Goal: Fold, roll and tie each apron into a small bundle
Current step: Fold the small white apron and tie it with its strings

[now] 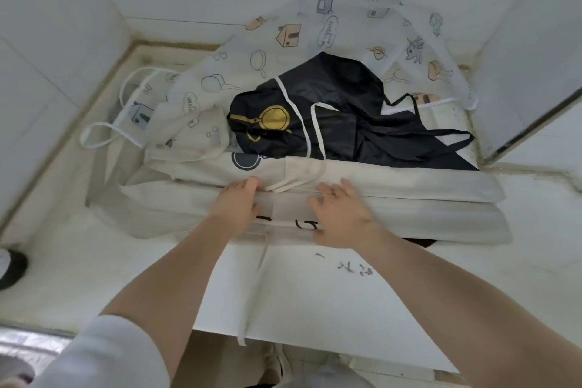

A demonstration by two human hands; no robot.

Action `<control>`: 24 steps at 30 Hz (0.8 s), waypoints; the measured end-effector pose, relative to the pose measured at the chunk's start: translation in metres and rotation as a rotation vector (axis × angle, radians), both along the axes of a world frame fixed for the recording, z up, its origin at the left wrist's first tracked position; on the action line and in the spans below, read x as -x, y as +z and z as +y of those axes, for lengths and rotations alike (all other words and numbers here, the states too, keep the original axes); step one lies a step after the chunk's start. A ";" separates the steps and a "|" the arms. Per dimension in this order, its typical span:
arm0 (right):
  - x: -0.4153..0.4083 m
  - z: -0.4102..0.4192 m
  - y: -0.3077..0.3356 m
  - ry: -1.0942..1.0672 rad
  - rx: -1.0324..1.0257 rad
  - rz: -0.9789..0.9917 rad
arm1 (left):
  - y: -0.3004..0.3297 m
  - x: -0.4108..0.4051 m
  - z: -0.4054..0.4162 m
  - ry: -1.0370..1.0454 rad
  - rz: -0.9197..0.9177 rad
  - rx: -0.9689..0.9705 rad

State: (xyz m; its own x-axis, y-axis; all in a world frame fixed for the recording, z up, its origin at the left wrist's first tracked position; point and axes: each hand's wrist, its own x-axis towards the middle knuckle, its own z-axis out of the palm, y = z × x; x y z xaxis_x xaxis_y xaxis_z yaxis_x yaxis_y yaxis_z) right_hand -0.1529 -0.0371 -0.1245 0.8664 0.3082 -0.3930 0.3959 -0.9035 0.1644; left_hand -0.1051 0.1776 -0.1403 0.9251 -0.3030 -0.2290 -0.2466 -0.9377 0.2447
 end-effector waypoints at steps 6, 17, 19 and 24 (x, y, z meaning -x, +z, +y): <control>-0.001 0.017 0.005 -0.098 0.025 -0.063 | 0.005 0.001 0.027 -0.166 0.183 0.121; -0.016 0.026 0.012 -0.710 -0.275 0.066 | 0.033 -0.038 0.019 -0.303 0.147 0.008; -0.028 0.027 0.008 -0.876 -0.426 0.091 | 0.030 -0.045 0.013 -0.330 0.119 -0.055; -0.061 0.049 0.013 -1.214 -0.830 0.093 | 0.011 -0.054 0.010 -0.328 0.088 -0.078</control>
